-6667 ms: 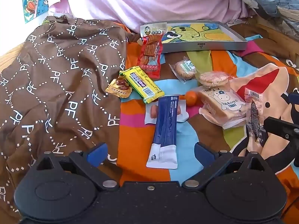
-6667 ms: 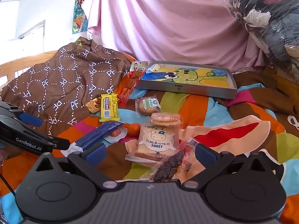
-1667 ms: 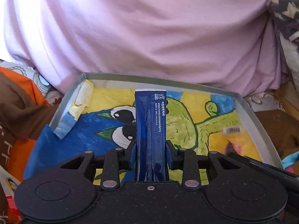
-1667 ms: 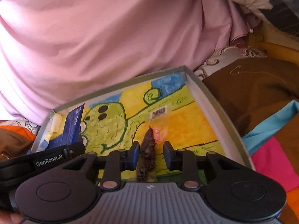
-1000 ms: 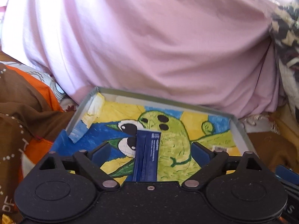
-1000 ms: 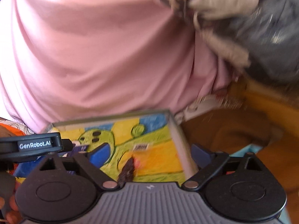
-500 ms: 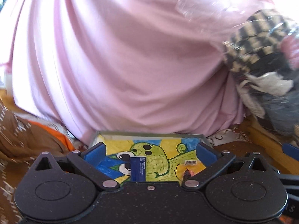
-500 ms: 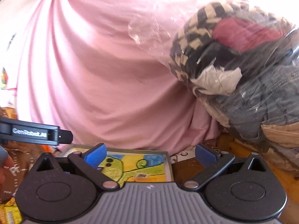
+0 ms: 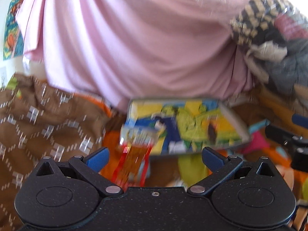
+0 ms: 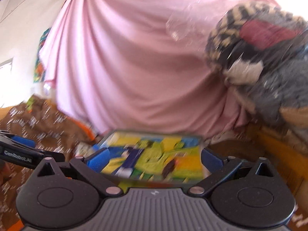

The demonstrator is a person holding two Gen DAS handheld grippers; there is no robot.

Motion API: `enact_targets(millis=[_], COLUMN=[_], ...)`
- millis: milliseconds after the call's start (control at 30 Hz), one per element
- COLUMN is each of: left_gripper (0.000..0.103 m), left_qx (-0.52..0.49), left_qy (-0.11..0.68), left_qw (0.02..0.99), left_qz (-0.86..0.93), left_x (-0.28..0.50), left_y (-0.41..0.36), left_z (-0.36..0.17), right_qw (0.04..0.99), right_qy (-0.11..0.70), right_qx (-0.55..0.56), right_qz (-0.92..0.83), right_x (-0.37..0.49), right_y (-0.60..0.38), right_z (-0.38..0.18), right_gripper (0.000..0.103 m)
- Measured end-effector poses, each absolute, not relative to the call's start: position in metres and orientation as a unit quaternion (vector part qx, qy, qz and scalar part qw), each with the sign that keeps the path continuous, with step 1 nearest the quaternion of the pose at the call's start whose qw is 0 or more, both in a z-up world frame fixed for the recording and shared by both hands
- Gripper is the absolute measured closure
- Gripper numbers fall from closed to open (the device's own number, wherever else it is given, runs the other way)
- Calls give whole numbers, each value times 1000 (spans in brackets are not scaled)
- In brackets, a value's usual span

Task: Organize snacks
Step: 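Move both tools back from the tray toward the remaining snacks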

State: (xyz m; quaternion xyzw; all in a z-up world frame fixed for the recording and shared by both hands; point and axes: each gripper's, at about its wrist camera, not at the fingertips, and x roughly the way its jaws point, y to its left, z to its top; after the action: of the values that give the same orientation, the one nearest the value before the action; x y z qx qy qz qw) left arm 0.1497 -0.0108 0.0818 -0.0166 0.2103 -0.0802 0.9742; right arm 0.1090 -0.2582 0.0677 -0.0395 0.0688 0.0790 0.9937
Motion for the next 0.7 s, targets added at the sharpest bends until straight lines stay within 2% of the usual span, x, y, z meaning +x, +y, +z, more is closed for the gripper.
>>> enact_targets(millis=[500, 700], left_gripper=[1, 1], left_qx=[37, 65], left_qy=[379, 410], left_qw=[920, 904], left_qz=[-88, -99], left_x=[127, 129], left_y=[11, 2], left_z=[-11, -31], right_qw=[961, 950], right_qy=[234, 279], right_qx=[-77, -75], right_qz=[123, 122], right_x=[88, 88], right_y=[-220, -215], right_z=[-10, -33], right_gripper=[0, 0])
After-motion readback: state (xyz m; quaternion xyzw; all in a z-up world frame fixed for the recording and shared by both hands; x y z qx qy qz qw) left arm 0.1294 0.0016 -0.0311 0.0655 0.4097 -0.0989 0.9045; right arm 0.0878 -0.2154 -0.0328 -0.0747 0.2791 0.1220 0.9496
